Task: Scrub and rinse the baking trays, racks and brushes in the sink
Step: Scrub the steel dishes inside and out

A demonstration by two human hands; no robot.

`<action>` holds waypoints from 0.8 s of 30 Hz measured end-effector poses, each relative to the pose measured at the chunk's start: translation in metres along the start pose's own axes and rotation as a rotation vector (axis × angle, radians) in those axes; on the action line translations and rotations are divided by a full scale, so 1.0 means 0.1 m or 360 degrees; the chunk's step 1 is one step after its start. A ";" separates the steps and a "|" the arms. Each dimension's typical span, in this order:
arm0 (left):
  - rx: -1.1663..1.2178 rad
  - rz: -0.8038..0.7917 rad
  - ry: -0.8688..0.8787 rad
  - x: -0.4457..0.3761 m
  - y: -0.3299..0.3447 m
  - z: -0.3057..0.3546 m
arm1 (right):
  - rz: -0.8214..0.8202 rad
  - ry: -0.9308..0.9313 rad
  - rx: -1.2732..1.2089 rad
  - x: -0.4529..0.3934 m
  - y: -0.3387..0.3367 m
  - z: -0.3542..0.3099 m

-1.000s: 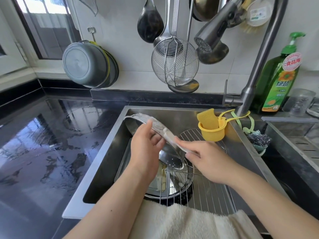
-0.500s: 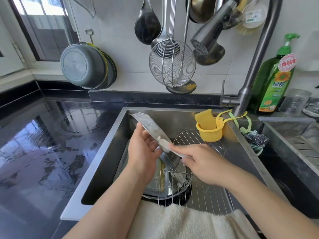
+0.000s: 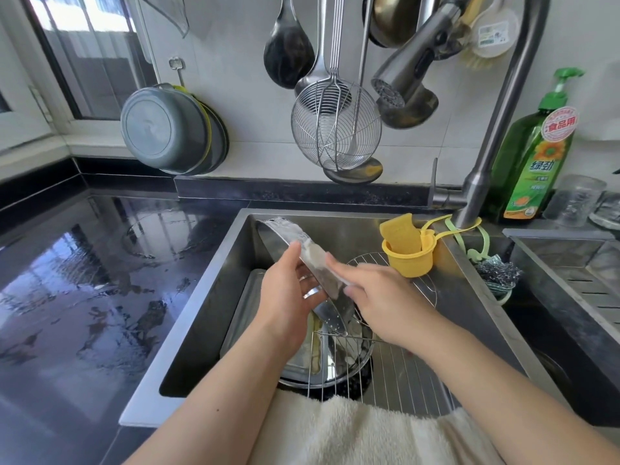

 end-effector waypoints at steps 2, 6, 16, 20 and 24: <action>-0.0120 -0.0014 0.0036 -0.02 -0.02 0.02 | 0.0033 0.0027 -0.0011 -0.03 -0.03 0.03; -0.0247 0.0049 0.0111 -0.04 -0.11 0.07 | -0.0152 0.0198 -0.0027 0.14 -0.08 0.21; -0.0177 -0.0003 0.0097 -0.04 -0.07 0.05 | -0.0009 0.0206 -0.0095 0.08 -0.07 0.20; -0.0184 -0.0046 0.0073 -0.04 -0.05 0.02 | -0.0027 0.0139 -0.0130 0.13 -0.07 0.09; -0.0159 -0.0061 0.0047 -0.04 -0.03 -0.02 | 0.0034 0.0058 -0.0127 0.04 0.01 0.00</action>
Point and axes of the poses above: each hand's wrist, its own x-axis away from the middle knuckle, its own y-axis out of the palm, z = x × y, the point moved 8 cm from there along -x, towards the middle knuckle, and after that the axes turned 4 degrees about -x, right-handed, at the moved point
